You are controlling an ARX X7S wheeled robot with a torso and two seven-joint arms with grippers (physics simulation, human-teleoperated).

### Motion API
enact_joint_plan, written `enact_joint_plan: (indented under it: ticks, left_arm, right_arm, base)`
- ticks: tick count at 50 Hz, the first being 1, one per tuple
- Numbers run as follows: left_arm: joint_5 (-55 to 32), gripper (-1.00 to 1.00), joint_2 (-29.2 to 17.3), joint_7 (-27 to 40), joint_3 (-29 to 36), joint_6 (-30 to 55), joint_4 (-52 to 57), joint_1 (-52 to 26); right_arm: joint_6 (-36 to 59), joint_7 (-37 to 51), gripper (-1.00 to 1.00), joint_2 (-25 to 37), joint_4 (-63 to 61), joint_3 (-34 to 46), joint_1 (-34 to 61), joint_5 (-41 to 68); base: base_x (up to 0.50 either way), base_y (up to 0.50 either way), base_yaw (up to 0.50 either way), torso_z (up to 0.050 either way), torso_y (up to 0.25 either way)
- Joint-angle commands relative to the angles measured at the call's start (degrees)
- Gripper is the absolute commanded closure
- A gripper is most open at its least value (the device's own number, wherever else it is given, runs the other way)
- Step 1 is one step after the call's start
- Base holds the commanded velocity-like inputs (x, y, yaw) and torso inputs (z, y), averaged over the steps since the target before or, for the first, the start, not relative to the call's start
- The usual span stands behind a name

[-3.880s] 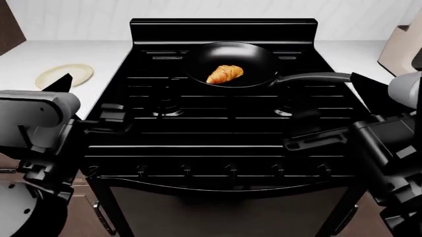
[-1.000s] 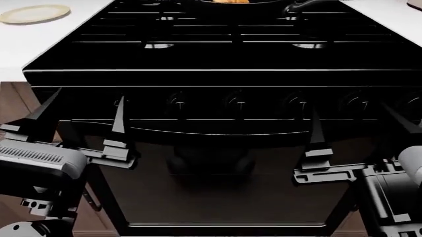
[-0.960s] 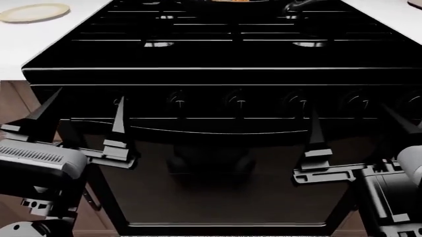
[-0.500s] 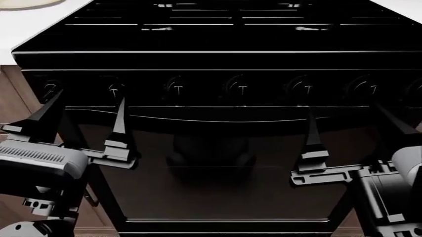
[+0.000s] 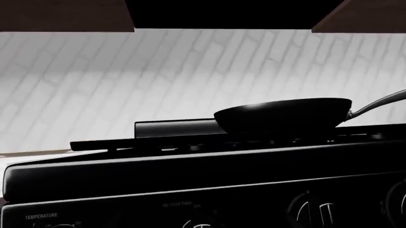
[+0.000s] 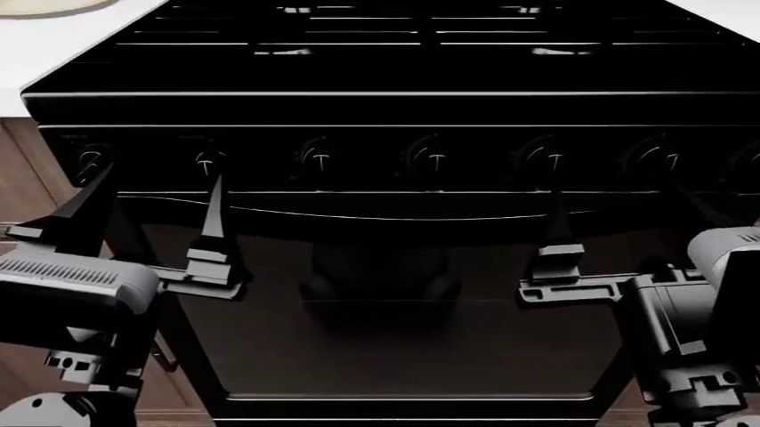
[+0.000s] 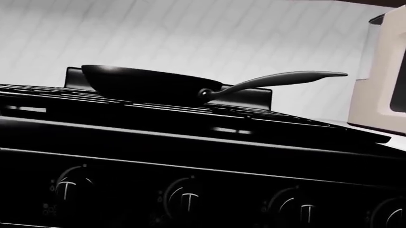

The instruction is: Pick the croissant and place it on the pan. Then turn on the stove to warm the croissant.

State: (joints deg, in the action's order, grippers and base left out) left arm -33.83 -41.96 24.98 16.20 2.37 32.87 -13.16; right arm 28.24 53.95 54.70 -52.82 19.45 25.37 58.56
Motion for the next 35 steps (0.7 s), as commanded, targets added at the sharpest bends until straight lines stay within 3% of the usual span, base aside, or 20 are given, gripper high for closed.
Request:
enact_joint_plan:
  ticks: [1, 18, 35]
  left_arm:
    - [-0.2, -1.00, 0.3, -0.3, -0.1, -0.3, -0.9, 0.0]
    - [-0.4, -1.00, 0.8, -0.6, 0.0, -0.5, -2.4, -0.2]
    - [-0.8, -1.00, 0.9, -1.1, 0.1, -1.1, -2.2, 0.0]
  right_arm:
    - [2.7, 0.0, -1.00, -2.7, 3.2, 1.7, 4.7, 2.0]
    - [9.7, 0.6, -1.00, -6.6, 7.9, 5.5, 13.8, 3.3]
    - [10.9, -1.1, -1.00, -9.4, 13.0, 7.7, 16.1, 1.7]
  base:
    - [0.00, 0.00, 0.00, 0.000, 0.000]
    - [0.00, 0.00, 0.00, 0.000, 0.000]
    - [0.00, 0.00, 0.00, 0.000, 0.000]
